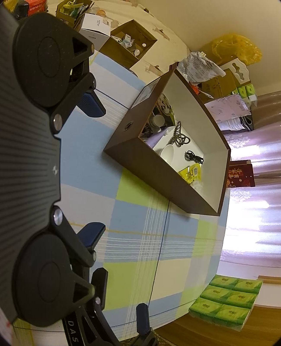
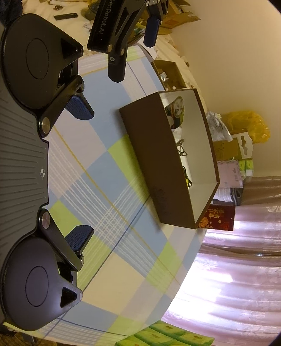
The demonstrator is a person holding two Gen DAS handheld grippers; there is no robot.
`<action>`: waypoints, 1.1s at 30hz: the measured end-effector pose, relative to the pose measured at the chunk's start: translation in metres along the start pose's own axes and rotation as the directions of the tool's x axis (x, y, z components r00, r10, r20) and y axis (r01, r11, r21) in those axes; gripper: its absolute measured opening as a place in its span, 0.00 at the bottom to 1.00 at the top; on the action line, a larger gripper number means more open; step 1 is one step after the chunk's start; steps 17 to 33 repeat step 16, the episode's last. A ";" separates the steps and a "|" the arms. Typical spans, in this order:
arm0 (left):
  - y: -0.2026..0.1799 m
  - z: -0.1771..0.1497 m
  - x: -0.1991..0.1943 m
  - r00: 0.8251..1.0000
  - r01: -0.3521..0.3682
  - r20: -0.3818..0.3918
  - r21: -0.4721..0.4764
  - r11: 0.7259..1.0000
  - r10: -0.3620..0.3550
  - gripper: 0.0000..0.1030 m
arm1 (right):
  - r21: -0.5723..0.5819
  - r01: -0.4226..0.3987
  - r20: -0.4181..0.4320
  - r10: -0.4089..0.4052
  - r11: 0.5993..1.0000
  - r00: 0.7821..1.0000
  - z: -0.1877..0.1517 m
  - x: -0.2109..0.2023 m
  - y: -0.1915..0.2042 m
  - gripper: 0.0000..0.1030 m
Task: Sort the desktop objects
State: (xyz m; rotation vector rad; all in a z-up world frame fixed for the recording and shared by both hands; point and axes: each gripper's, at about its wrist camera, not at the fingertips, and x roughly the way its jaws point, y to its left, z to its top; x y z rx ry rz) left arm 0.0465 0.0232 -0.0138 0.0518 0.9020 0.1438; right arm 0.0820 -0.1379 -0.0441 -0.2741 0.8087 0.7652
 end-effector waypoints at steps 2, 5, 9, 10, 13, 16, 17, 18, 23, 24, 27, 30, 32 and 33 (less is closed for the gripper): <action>0.000 0.001 0.001 1.000 -0.001 -0.002 -0.001 1.000 0.001 0.99 | 0.001 -0.001 -0.002 0.001 1.000 1.000 0.000 0.001 -0.001 0.98; 0.000 0.003 0.003 1.000 -0.004 -0.004 0.001 1.000 0.004 0.99 | 0.003 0.000 -0.002 0.000 1.000 1.000 0.000 0.002 -0.002 0.98; 0.000 0.004 0.005 1.000 -0.007 -0.004 0.005 1.000 0.007 0.99 | 0.007 0.002 -0.005 -0.002 1.000 1.000 0.000 0.003 -0.004 0.98; 0.000 0.004 0.005 1.000 -0.007 -0.004 0.006 1.000 0.007 0.99 | 0.008 0.003 -0.006 -0.003 1.000 1.000 0.000 0.003 -0.004 0.98; -0.002 0.005 0.007 1.000 -0.011 -0.003 0.013 1.000 0.011 0.99 | 0.011 0.005 -0.008 -0.005 1.000 1.000 0.000 0.004 -0.005 0.98; -0.002 0.006 0.008 1.000 -0.017 -0.004 0.016 1.000 0.017 0.99 | 0.012 0.005 -0.009 -0.005 1.000 1.000 0.000 0.004 -0.006 0.98; -0.002 0.006 0.008 1.000 -0.017 -0.004 0.016 1.000 0.017 0.99 | 0.012 0.005 -0.009 -0.005 1.000 1.000 0.000 0.004 -0.006 0.98; -0.002 0.006 0.008 1.000 -0.017 -0.004 0.016 1.000 0.017 0.99 | 0.012 0.005 -0.009 -0.005 1.000 1.000 0.000 0.004 -0.006 0.98; -0.002 0.006 0.008 1.000 -0.017 -0.004 0.016 1.000 0.017 0.99 | 0.012 0.005 -0.009 -0.005 1.000 1.000 0.000 0.004 -0.006 0.98; -0.002 0.006 0.008 1.000 -0.017 -0.004 0.016 1.000 0.017 0.99 | 0.012 0.005 -0.009 -0.005 1.000 1.000 0.000 0.004 -0.006 0.98; -0.002 0.006 0.008 1.000 -0.017 -0.004 0.016 1.000 0.017 0.99 | 0.012 0.005 -0.009 -0.005 1.000 1.000 0.000 0.004 -0.006 0.98; -0.002 0.006 0.008 1.000 -0.017 -0.004 0.016 1.000 0.017 0.99 | 0.012 0.005 -0.009 -0.005 1.000 1.000 0.000 0.004 -0.006 0.98; -0.002 0.006 0.008 1.000 -0.017 -0.004 0.016 1.000 0.017 0.99 | 0.012 0.005 -0.009 -0.005 1.000 1.000 0.000 0.004 -0.006 0.98; -0.002 0.006 0.008 1.000 -0.017 -0.004 0.016 1.000 0.017 0.99 | 0.012 0.005 -0.009 -0.005 1.000 1.000 0.000 0.004 -0.006 0.98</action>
